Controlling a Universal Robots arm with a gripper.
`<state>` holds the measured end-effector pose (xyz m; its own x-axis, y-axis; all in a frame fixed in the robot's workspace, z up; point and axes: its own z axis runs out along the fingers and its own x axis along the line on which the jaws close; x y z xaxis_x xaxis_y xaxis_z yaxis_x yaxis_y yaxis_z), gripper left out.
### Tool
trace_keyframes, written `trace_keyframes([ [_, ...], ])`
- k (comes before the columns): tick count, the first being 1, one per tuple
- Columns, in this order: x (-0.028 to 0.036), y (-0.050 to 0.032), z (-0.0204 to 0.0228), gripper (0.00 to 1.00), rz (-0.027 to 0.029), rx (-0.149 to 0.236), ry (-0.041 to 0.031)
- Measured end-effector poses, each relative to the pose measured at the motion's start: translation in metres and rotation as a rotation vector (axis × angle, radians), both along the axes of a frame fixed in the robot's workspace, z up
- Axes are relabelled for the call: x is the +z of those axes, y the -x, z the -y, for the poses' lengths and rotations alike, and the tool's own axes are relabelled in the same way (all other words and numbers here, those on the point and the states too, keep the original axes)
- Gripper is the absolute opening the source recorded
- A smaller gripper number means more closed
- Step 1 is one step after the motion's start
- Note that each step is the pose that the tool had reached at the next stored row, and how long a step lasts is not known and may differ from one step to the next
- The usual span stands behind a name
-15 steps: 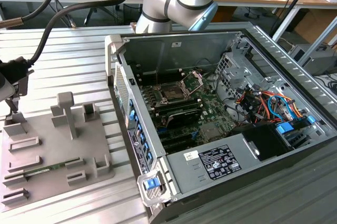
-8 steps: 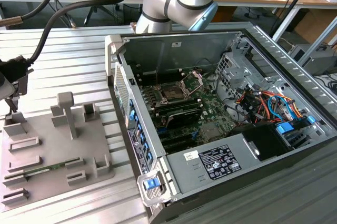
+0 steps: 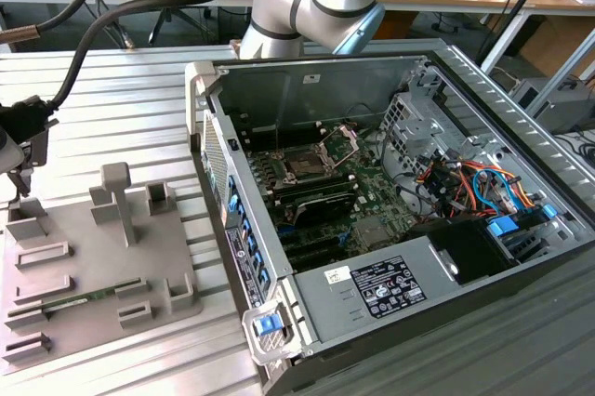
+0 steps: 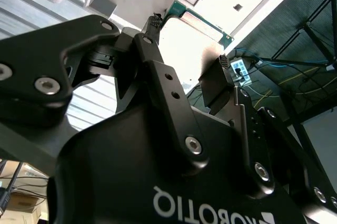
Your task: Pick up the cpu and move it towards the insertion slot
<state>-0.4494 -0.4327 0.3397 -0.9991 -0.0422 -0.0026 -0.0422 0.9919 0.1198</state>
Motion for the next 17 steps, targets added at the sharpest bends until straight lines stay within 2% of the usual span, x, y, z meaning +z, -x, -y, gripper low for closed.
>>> trace_keyframes([
  [7,0.0028,0.0,0.0,0.55,0.0,0.0,-0.0008],
  [12,0.0085,0.0,0.0,0.55,0.0001,0.0,-0.0011],
  [17,0.0091,0.0,0.0,0.55,0.0,0.0,-0.0011],
])
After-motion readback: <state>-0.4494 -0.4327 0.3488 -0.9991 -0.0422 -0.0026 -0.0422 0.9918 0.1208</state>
